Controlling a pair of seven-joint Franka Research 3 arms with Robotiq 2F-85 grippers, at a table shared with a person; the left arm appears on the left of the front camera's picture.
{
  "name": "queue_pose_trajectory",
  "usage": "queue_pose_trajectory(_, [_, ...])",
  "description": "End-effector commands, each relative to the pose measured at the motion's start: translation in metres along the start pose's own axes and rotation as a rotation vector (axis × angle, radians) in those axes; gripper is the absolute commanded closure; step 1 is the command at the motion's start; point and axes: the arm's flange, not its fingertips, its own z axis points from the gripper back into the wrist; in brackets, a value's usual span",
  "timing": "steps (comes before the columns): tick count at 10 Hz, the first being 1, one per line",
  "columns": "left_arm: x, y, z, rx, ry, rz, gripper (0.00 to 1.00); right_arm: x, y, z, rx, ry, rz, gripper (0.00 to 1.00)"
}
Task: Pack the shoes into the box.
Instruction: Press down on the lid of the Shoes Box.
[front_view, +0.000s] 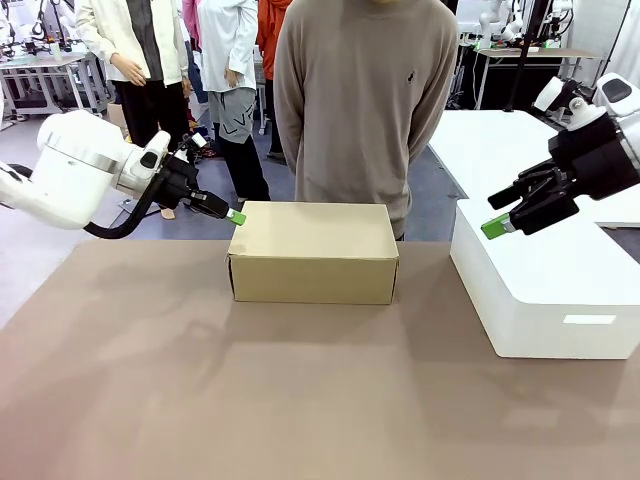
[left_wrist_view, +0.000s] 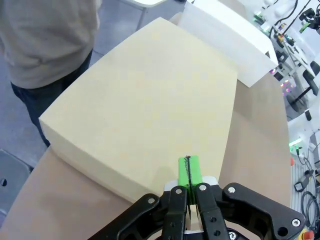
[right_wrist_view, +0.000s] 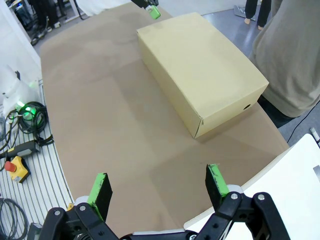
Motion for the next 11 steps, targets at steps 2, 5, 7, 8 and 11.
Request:
queue_pose_trajectory(2, [0.019, -0.023, 0.019, 0.035, 0.111, -0.075, 1.00, 0.000, -0.003, -0.003, 0.014, -0.036, 0.020, 0.00])
queue_pose_trajectory(5, [0.044, -0.053, 0.056, 0.123, 0.345, -0.194, 0.75, 0.000, -0.003, -0.003, 0.014, -0.036, 0.020, 0.00])
queue_pose_trajectory(7, [0.050, -0.072, 0.070, 0.169, 0.444, -0.236, 0.36, 0.000, 0.000, 0.000, 0.000, 0.000, 0.000, 0.00])
queue_pose_trajectory(8, [0.052, -0.080, 0.079, 0.213, 0.479, -0.246, 0.16, 0.016, -0.001, 0.001, 0.014, 0.028, 0.011, 0.20])
queue_pose_trajectory(11, [0.042, -0.100, 0.095, 0.252, 0.625, -0.276, 0.00, 0.069, -0.002, -0.012, 0.027, 0.160, 0.051, 0.79])
